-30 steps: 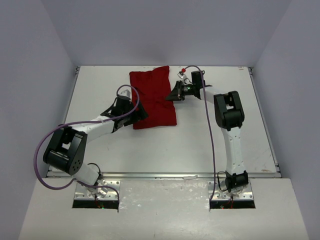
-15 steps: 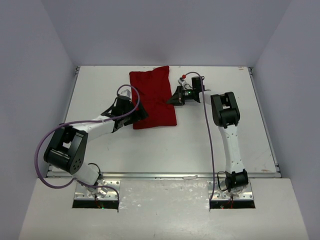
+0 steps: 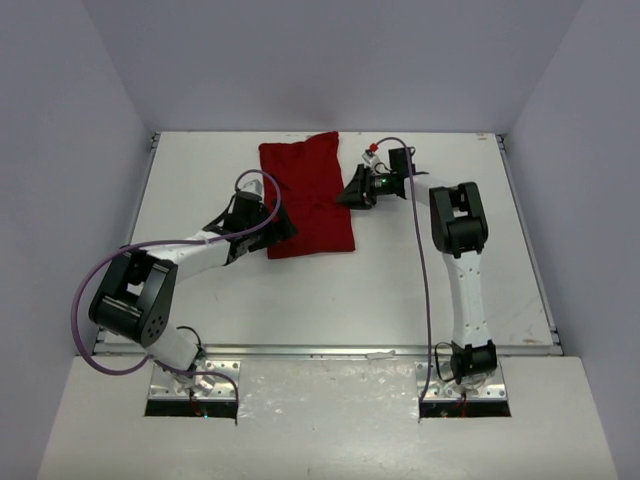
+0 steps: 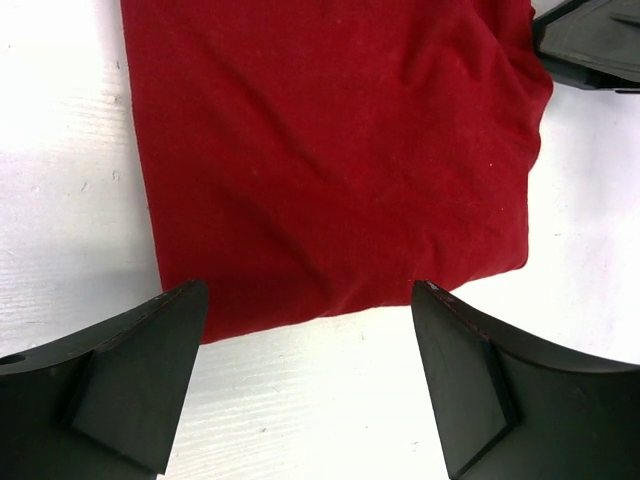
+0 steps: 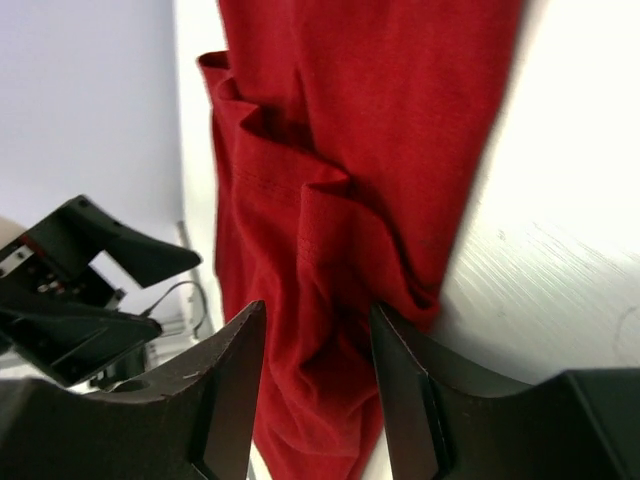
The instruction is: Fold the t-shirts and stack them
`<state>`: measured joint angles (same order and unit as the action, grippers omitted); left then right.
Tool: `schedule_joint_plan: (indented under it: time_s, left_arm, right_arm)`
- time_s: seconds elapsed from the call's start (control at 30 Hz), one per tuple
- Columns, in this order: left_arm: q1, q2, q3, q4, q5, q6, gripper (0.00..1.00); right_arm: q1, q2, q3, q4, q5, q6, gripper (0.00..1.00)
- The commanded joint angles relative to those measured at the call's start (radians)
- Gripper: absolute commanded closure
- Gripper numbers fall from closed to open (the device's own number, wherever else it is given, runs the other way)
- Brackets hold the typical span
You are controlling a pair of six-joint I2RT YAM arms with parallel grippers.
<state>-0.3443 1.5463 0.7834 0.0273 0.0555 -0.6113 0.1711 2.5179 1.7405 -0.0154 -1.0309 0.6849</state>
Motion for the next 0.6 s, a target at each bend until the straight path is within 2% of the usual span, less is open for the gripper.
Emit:
schedule_joint_plan:
  time_s: [0.0, 0.17, 0.27, 0.4, 0.43, 0.47, 0.53, 0.57]
  left_arm:
    - [0.01, -0.043, 0.001, 0.052, -0.005, 0.015, 0.19]
    - [0.013, -0.04, 0.011, 0.049, -0.042, 0.013, 0.19]
    - [0.011, -0.019, 0.022, 0.074, -0.023, 0.007, 0.19]
    - [0.01, 0.004, 0.034, 0.085, -0.002, -0.007, 0.2]
    - [0.01, 0.009, 0.034, 0.083, 0.0, -0.01, 0.21]
    - [0.01, 0.015, 0.033, 0.086, -0.002, -0.011, 0.21]
    - [0.01, 0.024, 0.025, 0.088, -0.009, -0.024, 0.21]
    - [0.01, 0.032, 0.025, 0.091, -0.011, -0.024, 0.21]
  right_arm:
    - [-0.016, -0.071, 0.011, -0.151, 0.144, -0.133, 0.52]
    - [-0.016, -0.192, -0.021, -0.186, 0.291, -0.16, 0.53]
    - [-0.007, -0.255, -0.103, -0.137, 0.356, -0.15, 0.62]
    - [0.037, -0.336, -0.168, -0.11, 0.442, -0.177, 0.65]
    - [0.038, -0.338, -0.17, -0.1, 0.421, -0.168, 0.72]
    - [0.044, -0.335, -0.173, -0.084, 0.387, -0.153, 0.86]
    - [0.057, -0.309, -0.162, -0.052, 0.283, -0.102, 0.99]
    - [0.071, -0.301, -0.15, -0.043, 0.261, -0.097, 0.99]
